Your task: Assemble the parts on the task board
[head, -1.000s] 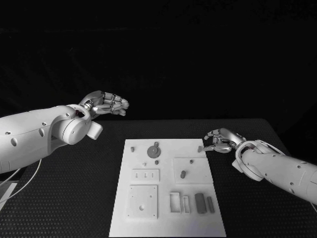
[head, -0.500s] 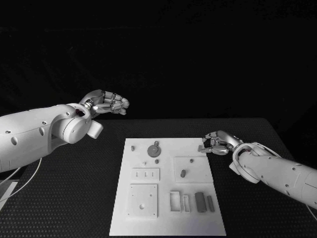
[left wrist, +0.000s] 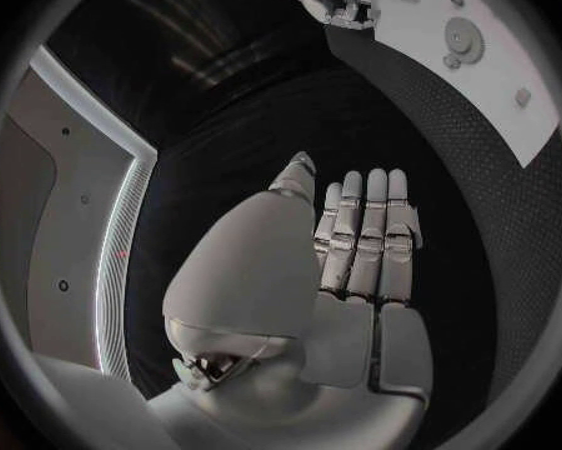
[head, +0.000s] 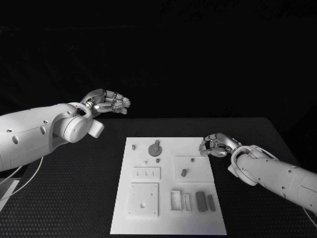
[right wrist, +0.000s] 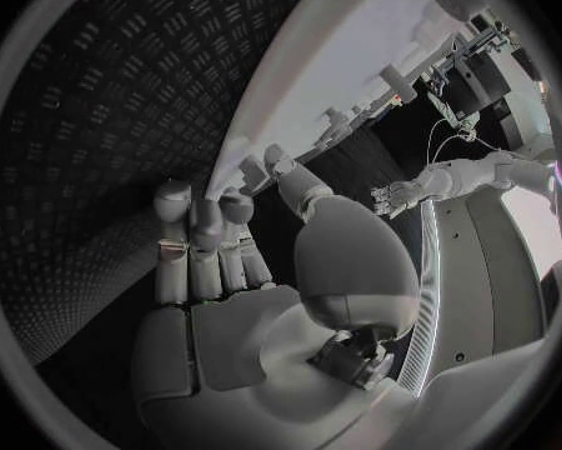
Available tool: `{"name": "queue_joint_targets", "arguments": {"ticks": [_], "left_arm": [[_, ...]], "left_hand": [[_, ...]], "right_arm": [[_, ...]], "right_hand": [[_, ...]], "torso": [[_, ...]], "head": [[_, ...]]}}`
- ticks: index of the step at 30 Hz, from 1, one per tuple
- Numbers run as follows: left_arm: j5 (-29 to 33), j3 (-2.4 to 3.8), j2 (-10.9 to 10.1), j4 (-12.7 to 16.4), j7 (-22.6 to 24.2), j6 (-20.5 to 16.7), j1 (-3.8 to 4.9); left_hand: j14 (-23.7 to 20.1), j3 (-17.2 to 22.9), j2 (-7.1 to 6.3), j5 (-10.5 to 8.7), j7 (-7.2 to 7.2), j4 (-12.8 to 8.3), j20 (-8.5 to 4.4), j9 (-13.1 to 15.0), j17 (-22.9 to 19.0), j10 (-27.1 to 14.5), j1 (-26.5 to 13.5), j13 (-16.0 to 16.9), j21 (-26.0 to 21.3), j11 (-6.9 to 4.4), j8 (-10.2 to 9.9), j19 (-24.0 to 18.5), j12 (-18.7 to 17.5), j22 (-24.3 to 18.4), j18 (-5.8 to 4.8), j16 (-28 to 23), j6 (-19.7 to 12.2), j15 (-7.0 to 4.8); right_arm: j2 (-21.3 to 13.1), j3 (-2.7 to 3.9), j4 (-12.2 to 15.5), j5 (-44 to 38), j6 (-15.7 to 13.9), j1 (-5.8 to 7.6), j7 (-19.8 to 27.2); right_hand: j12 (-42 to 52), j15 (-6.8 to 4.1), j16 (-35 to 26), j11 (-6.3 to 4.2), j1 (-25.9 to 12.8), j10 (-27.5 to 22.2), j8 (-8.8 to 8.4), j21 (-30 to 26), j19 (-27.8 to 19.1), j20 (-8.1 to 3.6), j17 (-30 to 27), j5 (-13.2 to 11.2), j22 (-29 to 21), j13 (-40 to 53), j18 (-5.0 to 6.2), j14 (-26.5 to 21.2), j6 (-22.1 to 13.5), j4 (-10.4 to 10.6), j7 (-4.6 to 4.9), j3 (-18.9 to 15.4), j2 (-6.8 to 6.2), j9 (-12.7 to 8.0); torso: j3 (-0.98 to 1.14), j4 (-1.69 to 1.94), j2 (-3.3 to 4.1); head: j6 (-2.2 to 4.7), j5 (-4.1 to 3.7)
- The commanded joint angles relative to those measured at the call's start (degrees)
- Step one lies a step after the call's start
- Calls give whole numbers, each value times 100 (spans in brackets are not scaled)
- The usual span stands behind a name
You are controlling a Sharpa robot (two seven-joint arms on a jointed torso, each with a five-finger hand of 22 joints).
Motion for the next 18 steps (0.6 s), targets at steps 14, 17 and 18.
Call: {"name": "queue_joint_targets", "arguments": {"ticks": [14, 17, 18], "left_arm": [[-38, 2, -9, 21, 50, 46, 2], [-38, 2, -8, 21, 49, 47, 2], [-38, 2, -9, 21, 49, 47, 2]], "left_hand": [[44, -36, 1, -28, 17, 15, -5, 7, 10, 49, 12, -10, -30, 10, -36, 55, -34, 7, 98, -35, 10, -12], [45, -36, 1, -29, 18, 15, -5, 7, 10, 50, 11, -10, -30, 10, -37, 56, -36, 7, 98, -36, 10, -12], [45, -36, 1, -29, 19, 15, -5, 7, 10, 51, 10, -10, -31, 10, -37, 56, -37, 7, 98, -36, 10, -12]], "right_arm": [[99, 3, -66, 82, -102, -29, 77], [115, 3, -77, 82, -93, -31, 75], [121, 3, -81, 82, -92, -32, 77]], "right_hand": [[64, -122, 51, -123, 21, 89, 178, 70, 74, -36, -17, 9, 66, -56, 567, 76, 377, -14, -51, 31, 201, 107], [66, -130, 53, -130, 22, 98, 182, 75, 80, -41, -19, 9, 67, -61, 567, 84, 387, -14, -58, 31, 211, 113], [66, -132, 53, -132, 23, 100, 183, 76, 81, -42, -20, 9, 67, -62, 567, 86, 389, -14, -59, 31, 213, 114]], "torso": [[3, -5, -5], [3, -1, -6], [6, 0, -6]], "head": [[-17, 22], [-21, 23], [-22, 22]]}}
